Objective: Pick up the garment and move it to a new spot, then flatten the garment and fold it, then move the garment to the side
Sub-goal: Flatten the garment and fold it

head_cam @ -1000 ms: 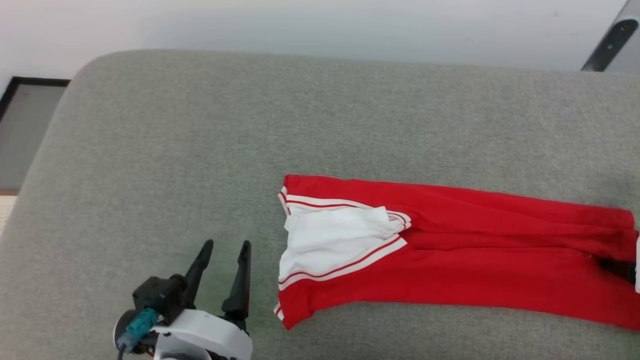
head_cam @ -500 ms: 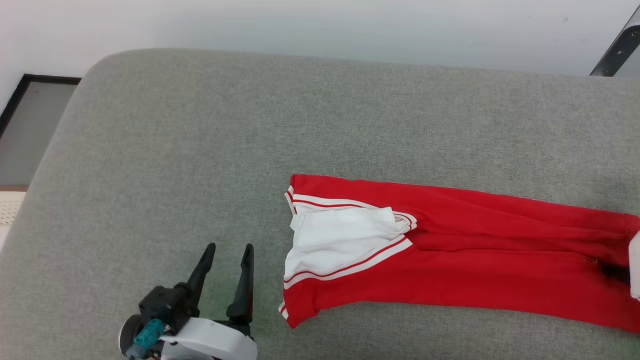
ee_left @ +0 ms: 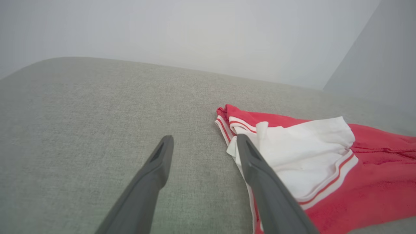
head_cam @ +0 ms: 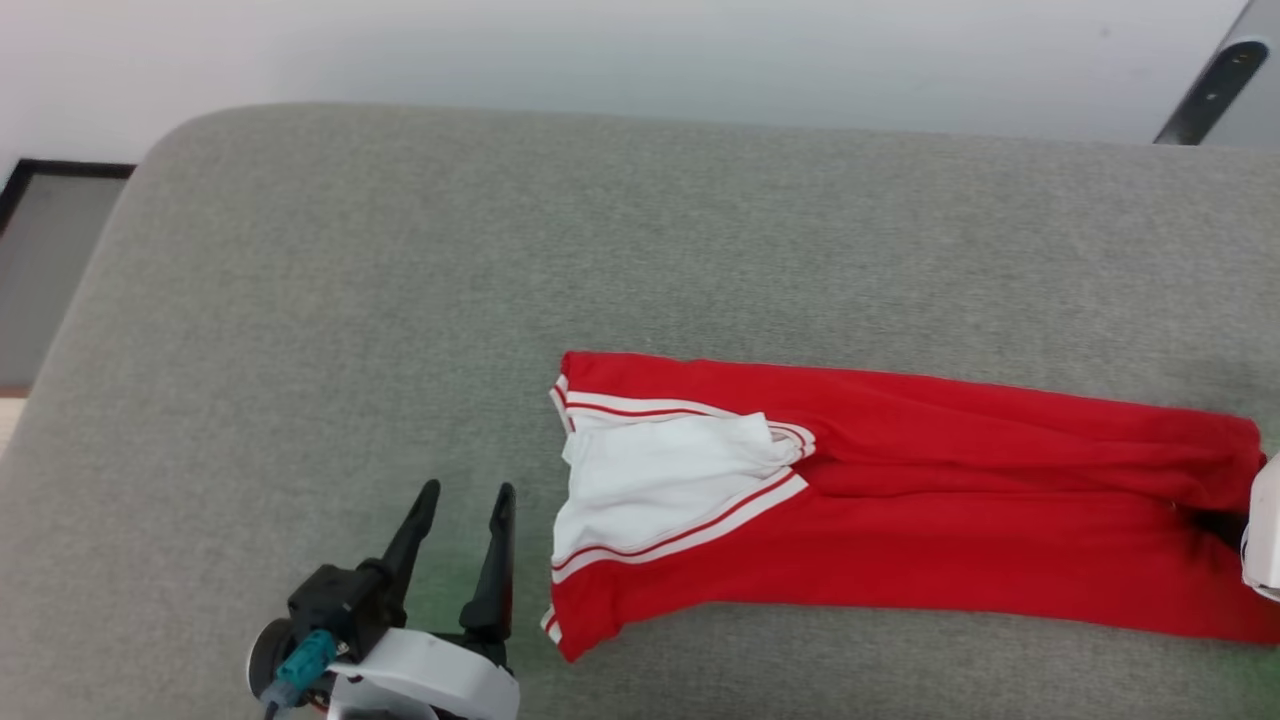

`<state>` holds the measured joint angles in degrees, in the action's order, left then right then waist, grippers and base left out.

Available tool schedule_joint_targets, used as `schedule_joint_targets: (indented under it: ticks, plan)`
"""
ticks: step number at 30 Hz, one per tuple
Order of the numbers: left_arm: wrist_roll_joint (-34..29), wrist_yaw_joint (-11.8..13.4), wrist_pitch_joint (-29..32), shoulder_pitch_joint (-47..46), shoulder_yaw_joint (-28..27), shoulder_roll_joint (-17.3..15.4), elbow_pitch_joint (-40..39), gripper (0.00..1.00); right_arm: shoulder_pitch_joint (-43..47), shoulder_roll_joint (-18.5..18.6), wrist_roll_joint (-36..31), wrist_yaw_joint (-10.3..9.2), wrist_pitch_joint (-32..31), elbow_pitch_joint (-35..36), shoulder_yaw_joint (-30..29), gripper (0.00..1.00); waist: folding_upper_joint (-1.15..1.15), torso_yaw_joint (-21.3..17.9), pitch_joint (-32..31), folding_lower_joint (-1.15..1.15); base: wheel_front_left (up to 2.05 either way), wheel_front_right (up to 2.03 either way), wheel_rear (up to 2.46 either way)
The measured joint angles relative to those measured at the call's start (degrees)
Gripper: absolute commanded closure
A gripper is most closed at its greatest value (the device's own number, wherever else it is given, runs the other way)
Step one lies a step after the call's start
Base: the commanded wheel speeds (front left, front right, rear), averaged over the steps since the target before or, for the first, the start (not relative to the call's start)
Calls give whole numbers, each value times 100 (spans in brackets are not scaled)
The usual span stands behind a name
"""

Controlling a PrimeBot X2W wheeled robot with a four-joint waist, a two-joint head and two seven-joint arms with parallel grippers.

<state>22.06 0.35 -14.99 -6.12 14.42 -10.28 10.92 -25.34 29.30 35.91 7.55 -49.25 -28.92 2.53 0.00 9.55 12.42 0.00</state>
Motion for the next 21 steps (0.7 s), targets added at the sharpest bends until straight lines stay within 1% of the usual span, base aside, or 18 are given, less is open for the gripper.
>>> schedule_joint_targets:
  ticks: [4, 13, 15, 18, 21]
  plan:
    - [-85, -124, 0, -8, -70, 26, 55, 0, -33, 0, 9, 5, 218, -101, -271, 100, 0, -148, -14, 0, 0, 0, 0]
    - [-192, -224, 0, -58, -282, 1, 74, 0, 122, 566, -76, -2, 603, -360, -1165, 100, 0, -492, 47, 0, 0, 0, 0]
    - [-200, -247, 0, -64, -294, 4, 79, 0, 161, 613, -65, -2, 691, -367, -1306, 100, 0, -540, 63, 0, 0, 0, 0]
    - [-223, -287, 0, -68, -305, 13, 116, 0, 238, 545, 8, -2, 762, -260, -1390, 100, 0, -582, 43, 0, 0, 0, 0]
    - [-240, -292, 0, -58, -316, 55, 170, 0, 396, 488, 64, -3, 808, 142, -1166, 100, 0, -601, -28, 0, 0, 0, 0]
